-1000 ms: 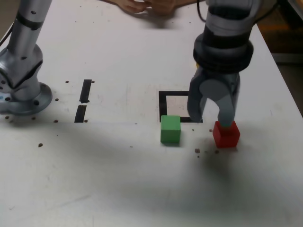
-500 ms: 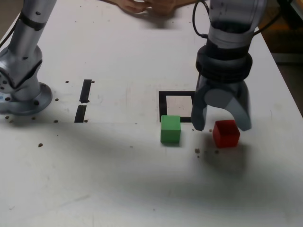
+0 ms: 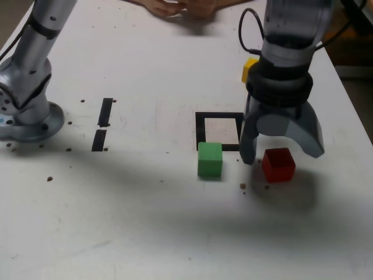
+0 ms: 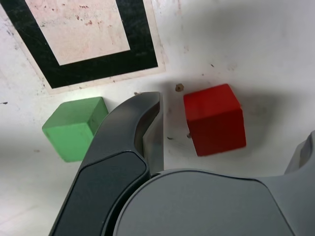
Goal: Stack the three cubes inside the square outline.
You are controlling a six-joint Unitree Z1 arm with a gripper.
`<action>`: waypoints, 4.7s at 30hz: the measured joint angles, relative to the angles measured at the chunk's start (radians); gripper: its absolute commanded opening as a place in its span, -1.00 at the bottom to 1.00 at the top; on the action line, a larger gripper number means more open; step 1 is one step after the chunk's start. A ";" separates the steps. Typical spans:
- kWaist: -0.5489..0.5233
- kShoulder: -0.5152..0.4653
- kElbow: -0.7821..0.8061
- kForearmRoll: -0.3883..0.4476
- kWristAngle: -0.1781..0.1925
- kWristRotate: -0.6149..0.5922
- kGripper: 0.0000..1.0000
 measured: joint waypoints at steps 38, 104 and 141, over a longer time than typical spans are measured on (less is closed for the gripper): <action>0.005 0.056 0.017 -0.078 0.013 -0.052 -0.99; 0.229 -0.224 0.554 -0.378 -0.004 0.169 -0.32; 0.250 -0.335 0.151 0.244 0.234 0.325 0.85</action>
